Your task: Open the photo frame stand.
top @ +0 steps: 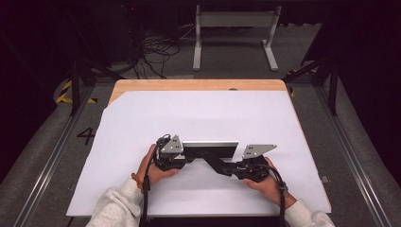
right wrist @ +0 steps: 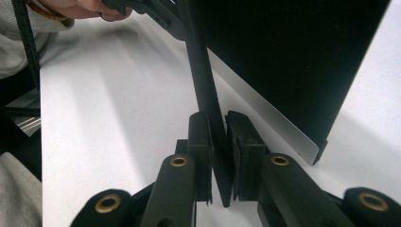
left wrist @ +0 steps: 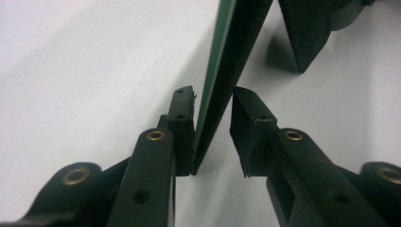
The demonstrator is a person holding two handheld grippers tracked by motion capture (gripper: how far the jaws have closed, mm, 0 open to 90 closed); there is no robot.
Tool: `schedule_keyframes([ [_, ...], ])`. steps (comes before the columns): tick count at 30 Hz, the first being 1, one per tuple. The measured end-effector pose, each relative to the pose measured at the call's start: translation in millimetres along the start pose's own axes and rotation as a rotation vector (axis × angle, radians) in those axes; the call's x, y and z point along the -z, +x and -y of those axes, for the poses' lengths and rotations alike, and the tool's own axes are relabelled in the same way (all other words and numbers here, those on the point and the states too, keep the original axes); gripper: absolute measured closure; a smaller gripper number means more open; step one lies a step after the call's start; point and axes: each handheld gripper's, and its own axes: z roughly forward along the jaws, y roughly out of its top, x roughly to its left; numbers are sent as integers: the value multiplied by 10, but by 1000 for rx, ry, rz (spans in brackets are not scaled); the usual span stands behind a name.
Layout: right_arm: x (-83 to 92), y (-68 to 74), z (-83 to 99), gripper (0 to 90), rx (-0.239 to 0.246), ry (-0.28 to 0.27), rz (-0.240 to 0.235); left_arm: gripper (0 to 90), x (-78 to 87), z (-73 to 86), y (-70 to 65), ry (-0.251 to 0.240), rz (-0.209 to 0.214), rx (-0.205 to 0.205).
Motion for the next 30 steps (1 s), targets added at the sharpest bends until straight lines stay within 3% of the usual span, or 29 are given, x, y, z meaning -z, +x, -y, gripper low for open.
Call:
schedule_keyframes([
  [8,9,19,5,822,-3,-4,-6,703,-7,3,-66,3,-53,-21],
  [17,21,59,10,852,7,2,-30,701,-17,-7,-96,6,-85,-39],
  [22,10,80,9,862,19,12,-26,703,-38,-25,-107,18,-127,-61],
  [30,-14,84,14,868,22,16,-20,692,-57,-30,-87,14,-141,-64],
])
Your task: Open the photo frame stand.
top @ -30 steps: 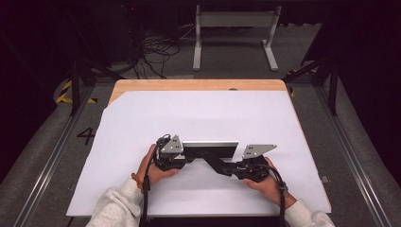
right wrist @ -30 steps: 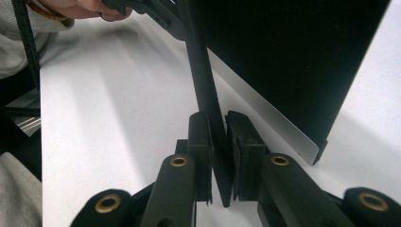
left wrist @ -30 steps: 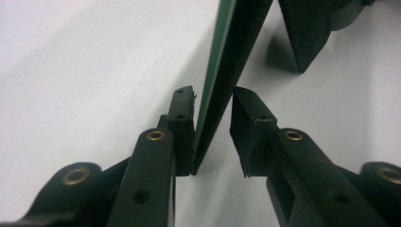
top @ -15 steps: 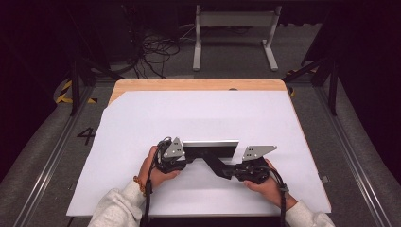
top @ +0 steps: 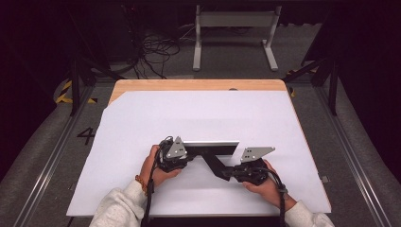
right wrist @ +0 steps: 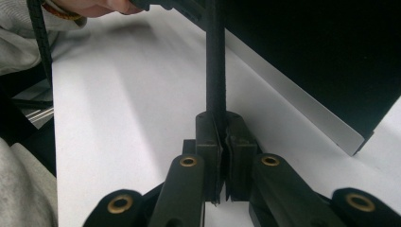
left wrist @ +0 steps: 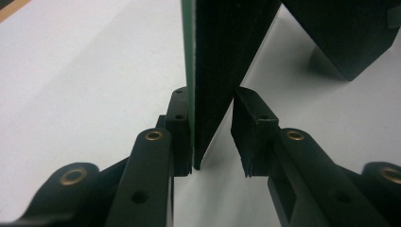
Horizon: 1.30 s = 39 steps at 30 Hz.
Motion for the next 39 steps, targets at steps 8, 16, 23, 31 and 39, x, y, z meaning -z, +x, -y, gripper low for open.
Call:
schedule_keyframes([
  [8,-21,15,3,873,9,9,1,683,-5,-7,1,0,-20,-6],
  [16,-16,14,4,855,14,8,16,684,3,14,16,-8,-5,8],
  [23,48,7,-15,781,20,4,46,664,112,52,59,-56,2,36],
  [31,216,7,-67,685,38,-28,83,671,241,58,41,-80,4,30],
  [39,395,-66,-83,683,28,-71,160,678,348,75,46,-97,1,34],
])
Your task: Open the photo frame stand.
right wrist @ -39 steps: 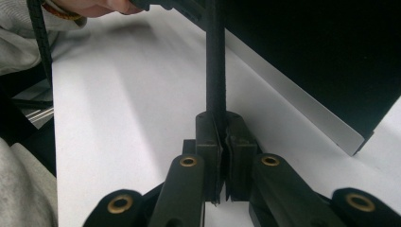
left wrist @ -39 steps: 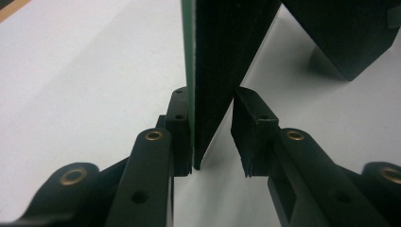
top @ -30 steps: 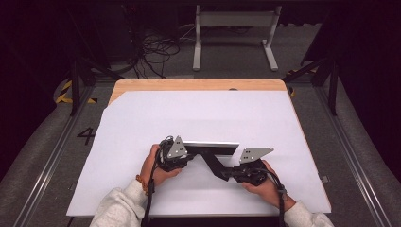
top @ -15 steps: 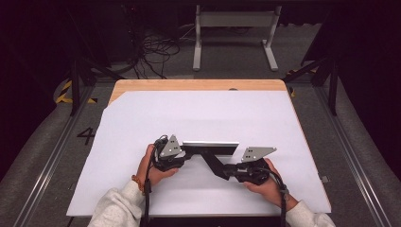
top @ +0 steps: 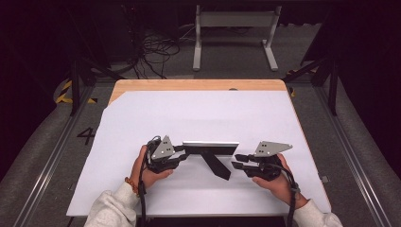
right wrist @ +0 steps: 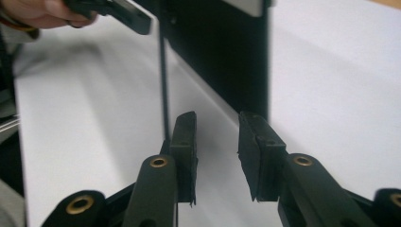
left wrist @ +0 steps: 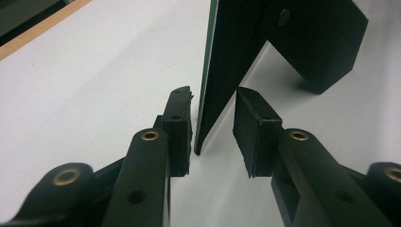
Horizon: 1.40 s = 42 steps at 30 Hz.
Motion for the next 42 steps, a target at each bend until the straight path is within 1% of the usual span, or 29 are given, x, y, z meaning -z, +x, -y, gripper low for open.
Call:
schedule_keyframes([
  [2,24,-26,10,683,10,-10,38,685,15,1,-3,2,6,2],
  [4,28,-49,12,683,4,-16,58,696,24,0,-10,-1,8,3],
  [5,26,-58,11,686,5,-19,70,718,29,-3,-12,1,3,4],
  [7,20,-62,10,709,16,-29,92,759,35,-5,-17,8,-10,7],
  [9,-3,-59,4,723,34,-29,113,766,42,-1,-14,7,-9,14],
  [13,-51,-65,-15,735,46,-30,132,745,50,3,0,0,-19,22],
  [16,-77,-64,-39,774,65,-30,145,740,42,3,7,-3,-23,21],
  [17,-86,-67,-42,778,70,-30,144,741,37,3,10,-7,-17,23],
  [19,-105,-69,-43,778,71,-28,143,742,30,-2,7,-9,-19,18],
  [22,-125,-62,-43,804,79,-24,139,754,32,-7,5,-13,-16,11],
  [23,-131,-53,-45,806,87,-24,140,754,36,-11,7,-14,-19,5],
  [27,-149,-41,-59,809,97,-24,143,762,40,-23,0,-18,-26,3],
  [29,-151,-45,-61,809,92,-25,142,790,39,-31,-4,-24,-18,-4],
  [32,-156,-57,-63,811,91,-27,144,797,32,-37,-6,-22,-18,0],
  [36,-160,-65,-66,809,91,-26,143,798,35,-32,4,-24,-5,5],
  [37,-162,-67,-66,808,91,-26,143,799,41,-32,2,-22,-2,-2],
  [40,-167,-73,-67,807,90,-26,143,800,46,-34,-9,-18,-6,-3],
  [42,-173,-80,-69,806,86,-28,142,799,68,-28,-8,-22,0,-4],
])
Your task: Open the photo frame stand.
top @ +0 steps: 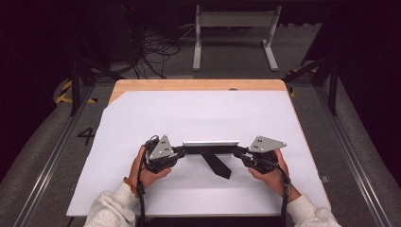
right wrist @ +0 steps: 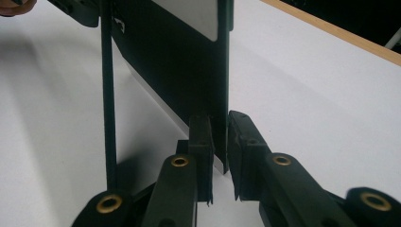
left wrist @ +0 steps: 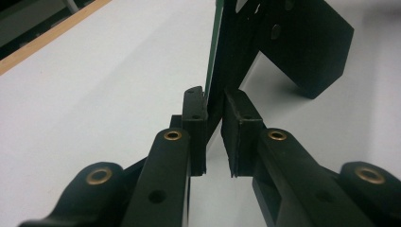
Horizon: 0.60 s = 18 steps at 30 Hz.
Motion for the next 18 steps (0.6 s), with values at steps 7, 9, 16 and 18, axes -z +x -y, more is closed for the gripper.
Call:
schedule_keyframes([
  [7,-41,-38,-9,797,-28,-3,-13,805,30,4,-18,-8,-1,10],
  [9,-58,-68,-9,795,-53,-6,-27,808,36,-2,-27,-6,-5,5],
  [16,-105,-97,-30,792,-62,-9,-26,808,73,7,-66,-7,-3,5],
  [18,-122,-102,-36,791,-65,-10,-22,807,82,2,-82,-4,-7,1],
])
